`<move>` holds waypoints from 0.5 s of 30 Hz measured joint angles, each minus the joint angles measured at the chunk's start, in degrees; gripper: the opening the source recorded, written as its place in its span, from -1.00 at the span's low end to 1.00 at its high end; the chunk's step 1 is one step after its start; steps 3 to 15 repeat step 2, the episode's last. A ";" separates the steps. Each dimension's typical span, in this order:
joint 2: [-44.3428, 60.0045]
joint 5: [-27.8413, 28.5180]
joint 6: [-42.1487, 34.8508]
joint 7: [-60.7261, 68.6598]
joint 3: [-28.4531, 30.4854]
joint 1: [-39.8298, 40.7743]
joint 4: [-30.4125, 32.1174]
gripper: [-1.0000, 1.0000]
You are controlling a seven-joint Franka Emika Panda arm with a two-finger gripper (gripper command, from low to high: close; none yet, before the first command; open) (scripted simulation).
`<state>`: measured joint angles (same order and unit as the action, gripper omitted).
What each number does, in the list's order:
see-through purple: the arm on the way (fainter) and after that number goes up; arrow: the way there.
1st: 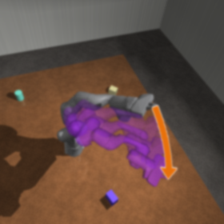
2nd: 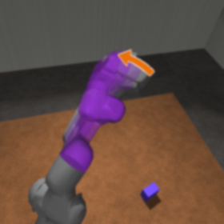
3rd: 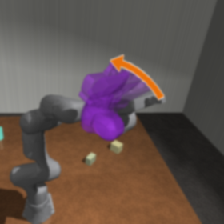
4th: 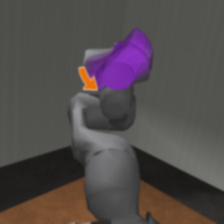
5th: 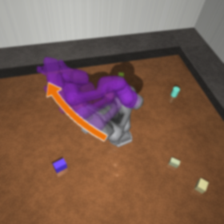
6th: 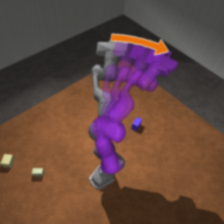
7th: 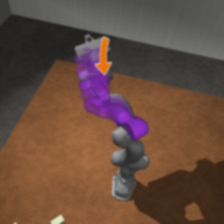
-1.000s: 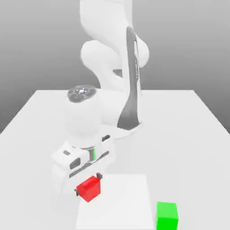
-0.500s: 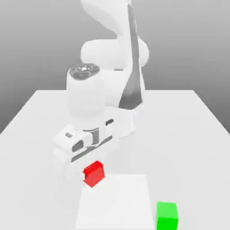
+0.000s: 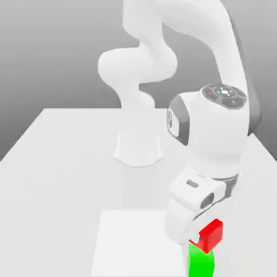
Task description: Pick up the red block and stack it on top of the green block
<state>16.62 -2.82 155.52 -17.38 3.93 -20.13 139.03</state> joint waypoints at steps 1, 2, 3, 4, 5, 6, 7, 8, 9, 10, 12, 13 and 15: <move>0.00 0.00 0.00 0.00 0.00 0.00 0.00 1.00; 0.00 0.00 0.00 0.00 0.00 0.00 0.00 1.00; 0.00 0.00 0.00 0.00 0.00 0.00 0.00 1.00; 0.00 0.00 0.00 0.00 0.00 0.00 0.00 1.00; 0.00 0.00 0.00 0.00 0.00 0.00 0.00 1.00; 0.00 0.00 0.00 0.00 0.00 0.00 0.00 1.00; 0.00 0.00 0.00 0.00 0.00 0.00 0.00 1.00; 0.00 0.00 0.00 0.00 0.00 0.00 0.00 1.00; 0.00 0.00 0.00 0.00 0.00 0.00 0.00 1.00; 0.00 0.00 0.00 0.00 0.00 0.00 0.00 1.00; 0.00 0.00 0.00 0.00 0.00 0.00 0.00 1.00; 0.00 0.00 0.00 0.00 0.00 0.00 0.00 1.00; 0.00 0.00 0.00 0.00 0.00 0.00 0.00 1.00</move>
